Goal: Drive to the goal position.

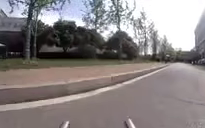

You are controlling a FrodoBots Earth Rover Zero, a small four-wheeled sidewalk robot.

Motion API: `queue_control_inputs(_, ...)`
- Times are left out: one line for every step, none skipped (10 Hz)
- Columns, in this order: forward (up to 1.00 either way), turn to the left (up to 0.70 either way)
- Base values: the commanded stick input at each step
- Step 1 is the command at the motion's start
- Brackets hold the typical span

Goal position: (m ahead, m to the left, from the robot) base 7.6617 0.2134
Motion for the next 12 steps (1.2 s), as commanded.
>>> queue_control_inputs(0.7,-0.14)
queue_control_inputs(0.7,-0.14)
queue_control_inputs(0.7,-0.14)
queue_control_inputs(0.7,-0.14)
queue_control_inputs(0.7,-0.14)
queue_control_inputs(0.7,-0.14)
queue_control_inputs(0.7,-0.14)
queue_control_inputs(0.7,-0.14)
queue_control_inputs(0.43,-0.36)
queue_control_inputs(0.0,-0.57)
queue_control_inputs(0.0,-0.45)
queue_control_inputs(0.0,-0.45)
